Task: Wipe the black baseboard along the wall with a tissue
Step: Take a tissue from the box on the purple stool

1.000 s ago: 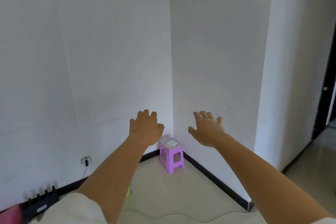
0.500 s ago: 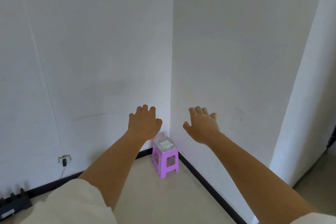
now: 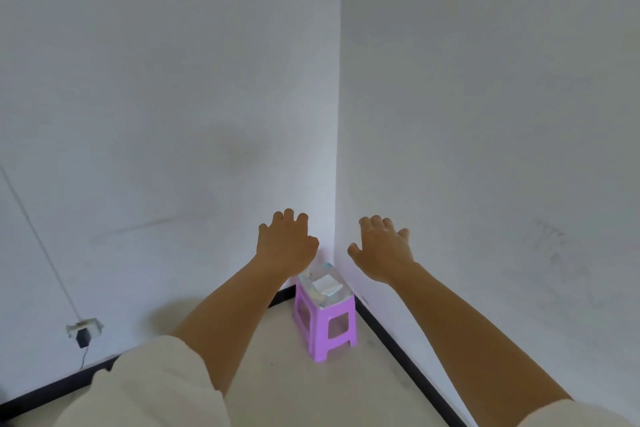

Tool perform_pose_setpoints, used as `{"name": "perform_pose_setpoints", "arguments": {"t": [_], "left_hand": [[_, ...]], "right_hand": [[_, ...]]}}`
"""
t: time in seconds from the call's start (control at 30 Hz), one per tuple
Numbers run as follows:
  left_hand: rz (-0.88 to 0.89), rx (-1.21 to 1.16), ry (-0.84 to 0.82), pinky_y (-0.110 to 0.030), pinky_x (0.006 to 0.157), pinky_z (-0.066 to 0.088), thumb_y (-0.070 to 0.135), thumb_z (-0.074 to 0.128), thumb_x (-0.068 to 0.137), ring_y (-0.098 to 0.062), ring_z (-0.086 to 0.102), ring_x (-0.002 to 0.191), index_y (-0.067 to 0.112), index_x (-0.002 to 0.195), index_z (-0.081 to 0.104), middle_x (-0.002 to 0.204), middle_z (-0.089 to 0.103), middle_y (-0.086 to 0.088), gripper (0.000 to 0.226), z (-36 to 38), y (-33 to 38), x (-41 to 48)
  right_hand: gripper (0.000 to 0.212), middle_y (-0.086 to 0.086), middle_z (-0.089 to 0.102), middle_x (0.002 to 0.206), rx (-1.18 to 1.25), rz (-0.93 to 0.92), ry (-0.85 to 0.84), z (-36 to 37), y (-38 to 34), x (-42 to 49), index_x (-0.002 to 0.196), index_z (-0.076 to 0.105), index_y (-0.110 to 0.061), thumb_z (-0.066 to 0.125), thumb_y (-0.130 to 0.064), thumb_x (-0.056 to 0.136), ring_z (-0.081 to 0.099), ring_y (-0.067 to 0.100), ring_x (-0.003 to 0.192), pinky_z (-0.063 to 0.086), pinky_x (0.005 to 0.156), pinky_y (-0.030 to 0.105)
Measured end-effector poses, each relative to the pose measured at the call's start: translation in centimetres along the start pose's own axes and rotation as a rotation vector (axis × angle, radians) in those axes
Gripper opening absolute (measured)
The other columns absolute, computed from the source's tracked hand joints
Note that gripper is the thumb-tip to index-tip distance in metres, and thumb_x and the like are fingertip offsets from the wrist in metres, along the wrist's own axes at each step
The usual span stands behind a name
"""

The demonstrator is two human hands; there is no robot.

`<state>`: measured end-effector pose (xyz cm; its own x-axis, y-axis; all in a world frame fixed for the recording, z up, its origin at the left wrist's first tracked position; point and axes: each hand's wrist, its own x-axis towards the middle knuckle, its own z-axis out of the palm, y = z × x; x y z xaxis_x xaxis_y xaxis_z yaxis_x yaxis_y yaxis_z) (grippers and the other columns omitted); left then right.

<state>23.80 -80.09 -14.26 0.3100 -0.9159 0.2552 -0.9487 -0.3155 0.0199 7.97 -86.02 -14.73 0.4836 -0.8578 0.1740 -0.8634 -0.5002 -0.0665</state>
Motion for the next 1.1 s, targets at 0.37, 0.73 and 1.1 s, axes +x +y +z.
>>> {"name": "perform_pose_setpoints", "arguments": {"t": [0.37, 0.73, 1.1], "left_hand": [[-0.057, -0.205, -0.164, -0.034, 0.091, 0.04, 0.027, 0.039, 0.093, -0.021, 0.045, 0.117, 0.015, 0.132, 0.043, 0.13, 0.047, -0.004, 0.041, 15.2, -0.6, 21.6], [-0.264, -0.299, -0.409, -0.037, 0.088, 0.039, 0.028, 0.04, 0.091, -0.025, 0.045, 0.113, 0.015, 0.129, 0.046, 0.126, 0.049, -0.007, 0.04, 36.9, 0.3, 43.0], [-0.434, -0.295, -0.719, -0.038, 0.088, 0.044, 0.03, 0.04, 0.092, -0.024, 0.044, 0.116, 0.014, 0.128, 0.046, 0.127, 0.049, -0.007, 0.039, 60.3, -4.7, 48.1]], "right_hand": [[0.051, 0.005, 0.041, 0.141, 0.104, 0.059, -0.252, 14.6, 5.9, 21.6, 0.141, 0.033, -0.012, 0.038, -0.036, 0.096, 0.038, 0.023, 0.129, 0.032, 0.105, 0.043], [0.046, 0.005, 0.046, 0.135, 0.155, 0.057, -0.508, 32.8, 13.8, 45.6, 0.137, 0.037, -0.013, 0.039, -0.033, 0.096, 0.042, 0.023, 0.124, 0.033, 0.103, 0.043], [0.049, 0.005, 0.044, 0.139, 0.202, 0.187, -0.849, 55.0, 15.5, 54.0, 0.138, 0.037, -0.012, 0.039, -0.037, 0.096, 0.041, 0.022, 0.128, 0.032, 0.105, 0.044]]}}
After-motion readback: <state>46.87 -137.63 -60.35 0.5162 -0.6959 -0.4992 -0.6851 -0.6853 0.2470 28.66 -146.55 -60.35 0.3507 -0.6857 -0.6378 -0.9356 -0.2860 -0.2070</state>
